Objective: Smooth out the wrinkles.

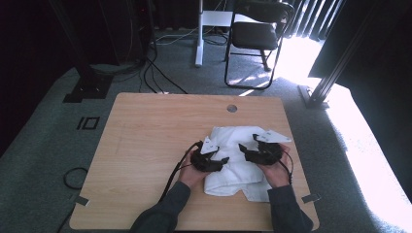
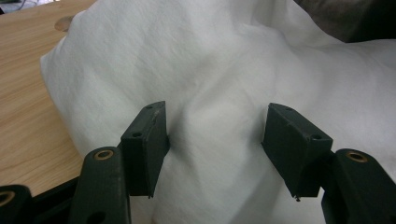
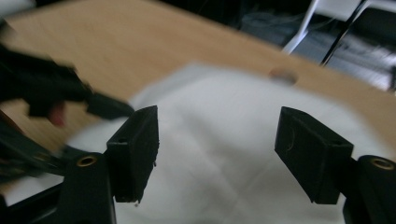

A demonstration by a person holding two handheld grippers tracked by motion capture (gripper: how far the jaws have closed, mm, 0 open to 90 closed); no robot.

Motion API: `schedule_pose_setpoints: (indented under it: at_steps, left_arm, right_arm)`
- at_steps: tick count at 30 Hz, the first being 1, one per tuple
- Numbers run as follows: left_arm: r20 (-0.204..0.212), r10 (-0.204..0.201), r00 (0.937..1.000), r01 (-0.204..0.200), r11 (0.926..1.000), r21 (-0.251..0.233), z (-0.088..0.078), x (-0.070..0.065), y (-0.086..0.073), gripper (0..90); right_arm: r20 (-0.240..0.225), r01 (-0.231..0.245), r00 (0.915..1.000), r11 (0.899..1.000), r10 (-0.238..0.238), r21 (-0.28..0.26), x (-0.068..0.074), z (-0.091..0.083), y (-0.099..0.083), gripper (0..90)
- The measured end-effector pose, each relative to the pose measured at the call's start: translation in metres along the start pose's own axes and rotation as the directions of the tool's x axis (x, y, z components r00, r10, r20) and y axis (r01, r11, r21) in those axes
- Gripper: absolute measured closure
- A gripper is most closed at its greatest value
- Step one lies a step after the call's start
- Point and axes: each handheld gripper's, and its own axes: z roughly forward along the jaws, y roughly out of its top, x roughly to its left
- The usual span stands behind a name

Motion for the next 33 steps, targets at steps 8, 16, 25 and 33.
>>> schedule_pose_setpoints:
  at_steps: [8, 16, 25, 33]
  left_arm:
    - [0.000, 0.016, 0.9999, -0.016, 0.9998, 0.009, -0.004, 0.003, -0.005, 40.9]
    - [-0.096, -0.032, 0.9948, 0.034, 0.9994, 0.010, -0.034, 0.036, -0.019, 40.4]
    - [-0.197, -0.116, 0.9734, 0.114, 0.9932, -0.025, -0.071, 0.074, -0.040, 39.5]
    - [-0.208, -0.116, 0.9712, 0.108, 0.9930, -0.047, -0.084, 0.074, -0.043, 37.6]
  right_arm:
    - [-0.075, -0.230, 0.9685, 0.968, 0.238, 0.102, -0.026, 0.057, -0.070, 29.3]
    - [-0.129, -0.221, 0.9637, 0.970, 0.233, 0.101, 0.004, 0.093, -0.048, 29.2]
    - [-0.187, -0.166, 0.9643, 0.978, 0.188, 0.127, 0.042, 0.139, -0.012, 28.1]
    - [-0.210, -0.046, 0.9760, 0.997, 0.057, 0.059, 0.043, 0.094, -0.001, 25.6]
